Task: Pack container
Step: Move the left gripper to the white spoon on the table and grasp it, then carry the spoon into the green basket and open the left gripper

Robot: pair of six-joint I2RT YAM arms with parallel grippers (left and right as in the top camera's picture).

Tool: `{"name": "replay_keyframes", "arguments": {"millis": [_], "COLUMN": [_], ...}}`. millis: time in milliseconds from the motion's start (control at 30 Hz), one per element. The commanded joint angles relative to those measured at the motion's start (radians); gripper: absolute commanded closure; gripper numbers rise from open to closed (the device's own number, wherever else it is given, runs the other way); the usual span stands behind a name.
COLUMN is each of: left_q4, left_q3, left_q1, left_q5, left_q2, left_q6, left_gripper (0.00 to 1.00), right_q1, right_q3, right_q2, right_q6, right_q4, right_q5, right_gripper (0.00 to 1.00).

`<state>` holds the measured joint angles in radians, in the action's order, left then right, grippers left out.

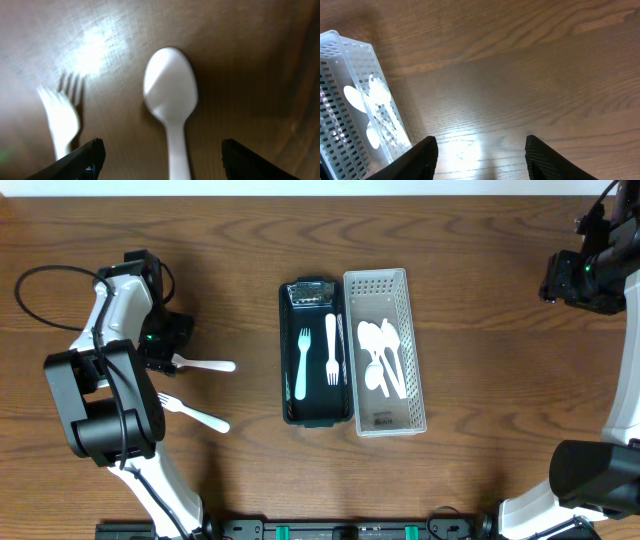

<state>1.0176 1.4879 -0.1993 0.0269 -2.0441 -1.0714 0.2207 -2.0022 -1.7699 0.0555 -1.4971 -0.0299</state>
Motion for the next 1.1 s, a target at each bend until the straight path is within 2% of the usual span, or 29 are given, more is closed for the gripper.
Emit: {"name": "replay_keyframes", "arguments": {"millis": [0,233,600,800,967,1067], "left_q4": [-0.044,-0.15,-0.22,-0.236,-0.238,-0.238], "left_q3": [-0.023,-0.075,-0.16,-0.162,-0.162,-0.162], "left_q1": [-0.005,-0.008,-0.026,-0.038,-0.05,-0.054], "left_q5": [0.004,0.015,0.018,0.018,0.018,0.018], "left_q2": [0.002,0.002,0.002,0.002,0.002,0.002], "left_q6": [0.063,0.099,0.099,0.114,0.121,0.122], "left_gripper": [0.22,0.22,0.23,0.4,0.58,0.63], "right_q1": [0.008,0.008,0.008,0.008,0.008,0.008], "right_q3": [-0.012,-0.012,-0.012,-0.012,-0.012,-0.012], "right_q2": [0.003,0.003,0.003,0.003,0.003,0.003], "right_q6": [-0.012,-0.012,-0.012,-0.012,-0.012,-0.012], "right_q4": [-0.002,-0.002,-0.001,0.0,0.0,0.0], "right_q5": [0.003,0.003,0.003,0.003,0.003,0.003], "right_gripper": [0.41,0.41,0.41,0.4,0.41,0.41]}}
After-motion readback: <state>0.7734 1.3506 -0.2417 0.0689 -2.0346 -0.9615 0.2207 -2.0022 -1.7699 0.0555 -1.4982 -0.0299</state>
